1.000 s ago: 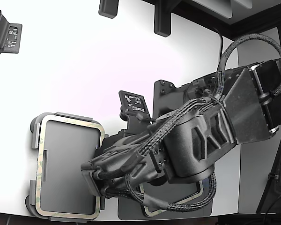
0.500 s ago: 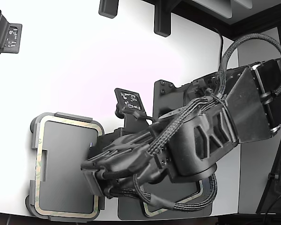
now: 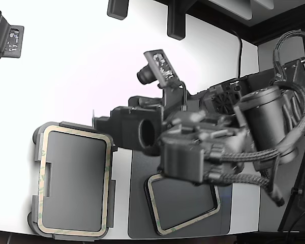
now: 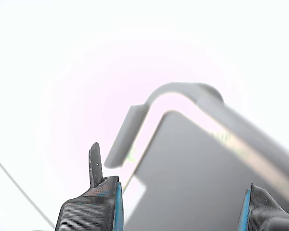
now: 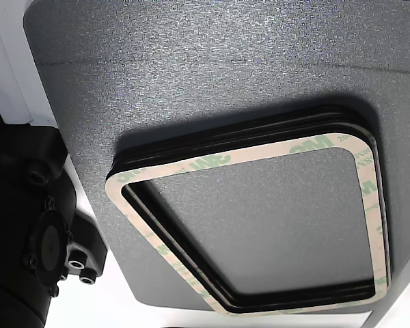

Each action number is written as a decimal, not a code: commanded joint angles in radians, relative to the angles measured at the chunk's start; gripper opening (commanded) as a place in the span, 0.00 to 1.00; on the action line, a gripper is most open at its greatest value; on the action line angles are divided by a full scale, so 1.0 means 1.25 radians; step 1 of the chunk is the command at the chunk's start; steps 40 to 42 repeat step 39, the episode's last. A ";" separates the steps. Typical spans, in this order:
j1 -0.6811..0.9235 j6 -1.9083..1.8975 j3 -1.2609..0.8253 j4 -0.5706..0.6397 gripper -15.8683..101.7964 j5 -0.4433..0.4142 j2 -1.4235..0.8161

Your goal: Grab top frame and put it into gray box.

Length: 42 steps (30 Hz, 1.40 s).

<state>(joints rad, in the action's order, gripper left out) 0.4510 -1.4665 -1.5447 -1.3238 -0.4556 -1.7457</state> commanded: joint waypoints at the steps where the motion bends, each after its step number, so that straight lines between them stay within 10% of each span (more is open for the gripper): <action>1: -0.045 0.459 -0.157 0.099 0.98 -0.038 -0.222; 16: -0.352 1.041 -0.730 0.295 0.98 0.236 -0.830; 42: -0.363 1.063 -0.875 0.283 0.98 0.244 -0.967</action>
